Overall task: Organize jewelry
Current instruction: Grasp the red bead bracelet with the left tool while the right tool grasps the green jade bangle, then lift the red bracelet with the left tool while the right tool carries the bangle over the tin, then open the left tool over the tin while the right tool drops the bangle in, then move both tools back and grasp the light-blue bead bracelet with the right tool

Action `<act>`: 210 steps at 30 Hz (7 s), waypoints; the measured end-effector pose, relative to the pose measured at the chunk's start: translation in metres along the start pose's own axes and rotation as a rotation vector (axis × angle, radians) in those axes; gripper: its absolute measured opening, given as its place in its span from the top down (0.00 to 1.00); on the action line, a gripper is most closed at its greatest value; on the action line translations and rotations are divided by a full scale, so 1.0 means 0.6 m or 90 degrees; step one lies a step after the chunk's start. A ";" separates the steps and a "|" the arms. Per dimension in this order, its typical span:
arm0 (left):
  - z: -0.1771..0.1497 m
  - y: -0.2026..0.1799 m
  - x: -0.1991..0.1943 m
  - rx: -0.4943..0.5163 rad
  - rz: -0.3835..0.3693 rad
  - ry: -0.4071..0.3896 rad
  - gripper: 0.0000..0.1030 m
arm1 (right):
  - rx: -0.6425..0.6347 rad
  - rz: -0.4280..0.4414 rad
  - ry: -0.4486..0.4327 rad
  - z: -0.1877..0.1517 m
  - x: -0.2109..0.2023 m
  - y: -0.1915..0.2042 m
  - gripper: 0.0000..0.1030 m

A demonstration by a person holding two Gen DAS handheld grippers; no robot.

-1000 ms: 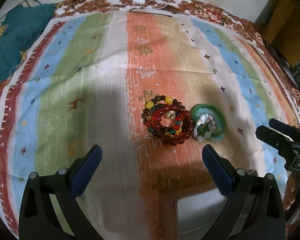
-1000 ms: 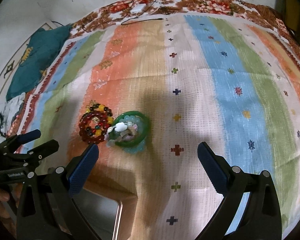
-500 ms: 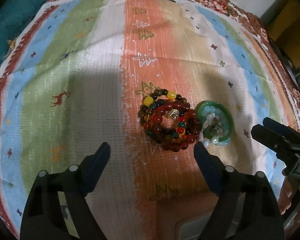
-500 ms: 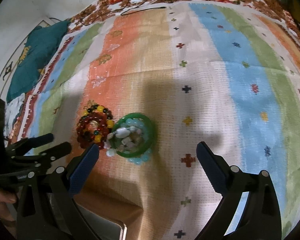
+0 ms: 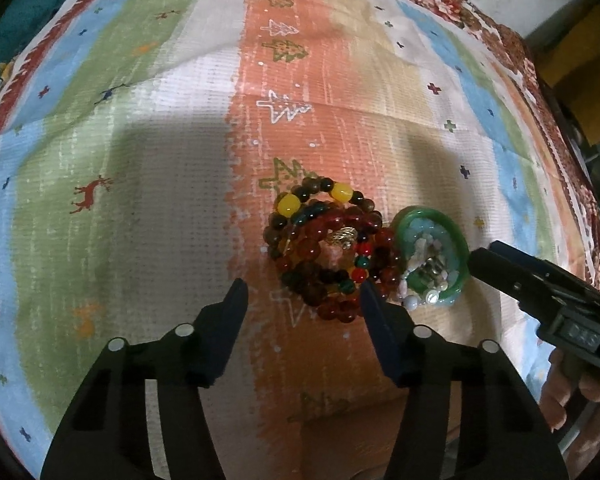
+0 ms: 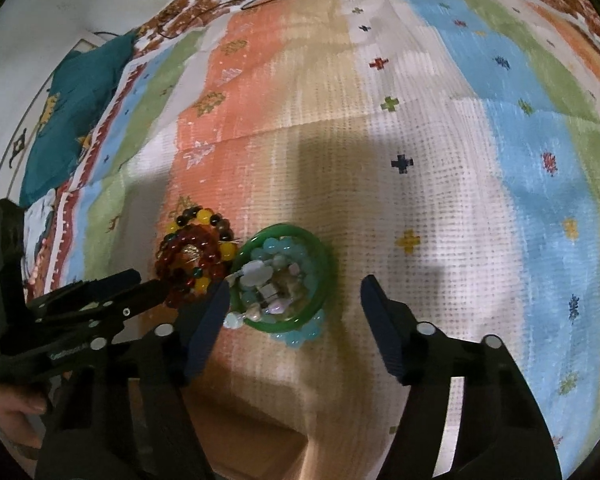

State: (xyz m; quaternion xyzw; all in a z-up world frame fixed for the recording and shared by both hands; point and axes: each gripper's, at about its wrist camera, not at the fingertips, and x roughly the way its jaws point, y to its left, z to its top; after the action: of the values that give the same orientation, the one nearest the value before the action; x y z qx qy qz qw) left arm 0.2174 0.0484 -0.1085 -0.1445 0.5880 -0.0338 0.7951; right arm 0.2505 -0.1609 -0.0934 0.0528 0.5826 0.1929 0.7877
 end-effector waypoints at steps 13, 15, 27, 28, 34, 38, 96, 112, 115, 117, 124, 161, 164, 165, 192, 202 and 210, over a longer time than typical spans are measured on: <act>0.010 -0.007 0.028 0.013 0.012 0.023 0.74 | 0.015 -0.010 0.031 0.007 0.033 -0.012 0.81; 0.010 -0.005 0.029 0.011 0.014 0.023 0.76 | 0.014 -0.013 0.033 0.007 0.035 -0.013 0.83; 0.010 -0.007 0.029 0.018 0.021 0.026 0.78 | -0.017 -0.038 0.030 0.004 0.032 -0.004 0.87; 0.010 -0.007 0.028 0.019 0.019 0.026 0.83 | -0.017 -0.039 0.029 0.005 0.032 -0.005 0.88; 0.008 -0.015 0.012 0.029 0.005 0.016 0.87 | -0.013 -0.019 0.019 0.008 0.016 -0.004 0.90; 0.007 -0.027 -0.002 0.043 0.000 0.004 0.87 | -0.023 -0.010 0.008 0.011 -0.002 0.005 0.90; -0.040 -0.076 -0.156 0.083 -0.042 -0.118 0.87 | -0.076 0.034 -0.097 -0.044 -0.145 0.048 0.90; -0.079 -0.082 -0.190 0.090 -0.039 -0.144 0.87 | -0.106 0.013 -0.120 -0.088 -0.174 0.064 0.90; -0.086 -0.082 -0.193 0.090 -0.039 -0.147 0.87 | -0.110 0.006 -0.127 -0.094 -0.179 0.064 0.90; -0.092 -0.082 -0.196 0.091 -0.039 -0.150 0.87 | -0.110 0.008 -0.129 -0.100 -0.182 0.065 0.90; -0.117 -0.084 -0.211 0.099 -0.049 -0.162 0.87 | -0.129 0.011 -0.139 -0.121 -0.196 0.075 0.90; -0.170 -0.068 -0.195 0.066 0.017 -0.132 0.47 | -0.136 -0.038 -0.116 -0.175 -0.177 0.068 0.49; -0.160 -0.065 -0.193 0.062 0.025 -0.136 0.40 | -0.124 -0.053 -0.118 -0.166 -0.173 0.062 0.43; -0.156 -0.064 -0.192 0.059 0.029 -0.137 0.40 | -0.118 -0.056 -0.118 -0.162 -0.171 0.059 0.42; -0.059 -0.028 -0.113 0.038 0.084 -0.096 0.33 | -0.057 -0.117 -0.063 -0.073 -0.091 0.031 0.35; -0.029 -0.022 -0.087 0.028 0.079 -0.086 0.39 | -0.073 -0.126 -0.037 -0.052 -0.053 0.041 0.35; -0.009 -0.018 -0.060 0.031 0.082 -0.071 0.42 | -0.072 -0.140 -0.027 -0.036 -0.028 0.037 0.35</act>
State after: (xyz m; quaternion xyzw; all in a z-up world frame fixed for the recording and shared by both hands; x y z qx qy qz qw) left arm 0.2026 0.0449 -0.0737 -0.0886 0.5501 0.0112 0.8303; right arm 0.2208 -0.1497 -0.0784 -0.0520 0.5565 0.1364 0.8179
